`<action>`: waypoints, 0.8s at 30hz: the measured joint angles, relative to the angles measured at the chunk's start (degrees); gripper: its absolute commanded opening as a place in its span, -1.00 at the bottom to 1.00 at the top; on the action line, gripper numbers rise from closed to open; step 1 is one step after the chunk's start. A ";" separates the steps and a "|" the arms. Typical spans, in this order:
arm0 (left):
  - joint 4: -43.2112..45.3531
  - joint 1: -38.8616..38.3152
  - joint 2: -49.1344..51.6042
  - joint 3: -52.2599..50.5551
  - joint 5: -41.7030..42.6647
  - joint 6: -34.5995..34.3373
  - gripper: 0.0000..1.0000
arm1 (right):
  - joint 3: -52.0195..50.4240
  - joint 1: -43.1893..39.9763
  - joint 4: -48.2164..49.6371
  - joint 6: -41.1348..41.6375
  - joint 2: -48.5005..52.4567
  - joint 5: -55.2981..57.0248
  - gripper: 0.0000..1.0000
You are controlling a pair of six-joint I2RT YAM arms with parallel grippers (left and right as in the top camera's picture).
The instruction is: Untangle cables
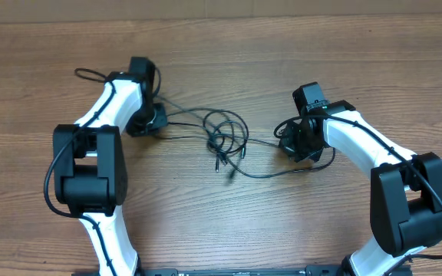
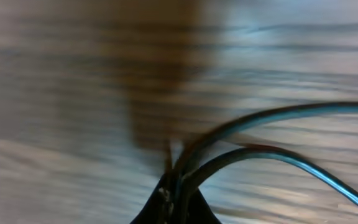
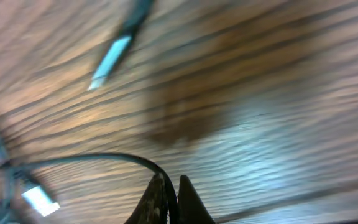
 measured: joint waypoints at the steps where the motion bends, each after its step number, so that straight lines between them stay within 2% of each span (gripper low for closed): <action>1: -0.02 0.31 -0.07 -0.11 -0.24 -0.17 -0.92 | 0.00 0.02 -0.17 0.02 0.00 1.07 -0.92; 3: -0.02 0.72 -0.07 -0.15 -0.22 -0.33 -0.92 | 0.00 0.00 0.00 0.04 0.00 2.64 -0.91; 5: 0.00 1.03 -0.09 -0.15 0.26 -0.28 -0.89 | 0.00 0.00 0.74 0.20 0.00 3.02 -0.74; 8: -0.02 1.64 -0.11 -0.15 1.84 0.33 -0.63 | 0.00 -0.07 3.21 -0.15 0.00 1.75 -0.56; 9: -0.02 1.81 -0.11 -0.15 2.75 0.63 -0.62 | 0.00 -0.11 4.39 -0.59 0.00 0.46 -0.52; 12: -0.96 2.21 -0.13 -0.13 6.23 1.81 -0.40 | 0.00 -0.09 7.23 -1.95 0.00 -3.61 -0.49; 15: -4.81 2.54 -0.11 0.52 9.57 2.75 -0.22 | 0.00 0.07 8.83 -2.58 0.00 -6.40 -0.44; 22: -16.59 2.34 -0.04 11.13 14.12 3.21 0.01 | 0.00 1.81 10.29 -3.02 0.00 -9.03 0.01; 24: -18.29 1.99 -0.04 14.88 15.17 3.37 0.18 | -0.02 2.62 10.93 -3.28 0.00 -9.38 0.06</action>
